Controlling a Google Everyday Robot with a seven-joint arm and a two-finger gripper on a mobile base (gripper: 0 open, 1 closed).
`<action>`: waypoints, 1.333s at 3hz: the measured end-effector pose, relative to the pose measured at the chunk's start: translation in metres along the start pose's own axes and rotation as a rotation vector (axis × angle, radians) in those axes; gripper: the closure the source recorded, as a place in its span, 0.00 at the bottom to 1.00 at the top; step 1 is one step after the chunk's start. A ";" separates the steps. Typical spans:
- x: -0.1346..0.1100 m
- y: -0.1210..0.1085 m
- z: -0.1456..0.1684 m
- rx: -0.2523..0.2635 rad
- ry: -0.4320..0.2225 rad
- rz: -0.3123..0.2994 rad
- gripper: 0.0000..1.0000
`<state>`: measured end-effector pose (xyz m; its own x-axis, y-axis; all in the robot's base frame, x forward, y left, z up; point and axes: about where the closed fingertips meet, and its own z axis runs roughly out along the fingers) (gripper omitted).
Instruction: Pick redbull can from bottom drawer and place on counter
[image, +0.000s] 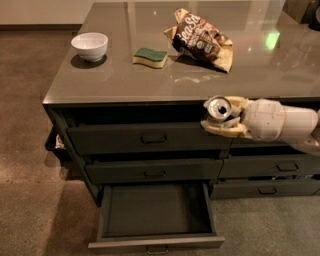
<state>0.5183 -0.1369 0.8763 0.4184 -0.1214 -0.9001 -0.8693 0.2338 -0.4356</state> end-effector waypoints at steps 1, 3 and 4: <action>-0.035 -0.022 0.036 -0.051 -0.015 -0.059 1.00; -0.101 -0.037 0.131 -0.210 -0.002 -0.148 1.00; -0.105 -0.041 0.178 -0.297 0.019 -0.118 1.00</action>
Offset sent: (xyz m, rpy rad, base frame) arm 0.0329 0.1277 0.1309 -0.1224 -0.1600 0.1938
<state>0.5565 0.0378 0.9877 0.5182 -0.1494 -0.8421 -0.8551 -0.0746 -0.5130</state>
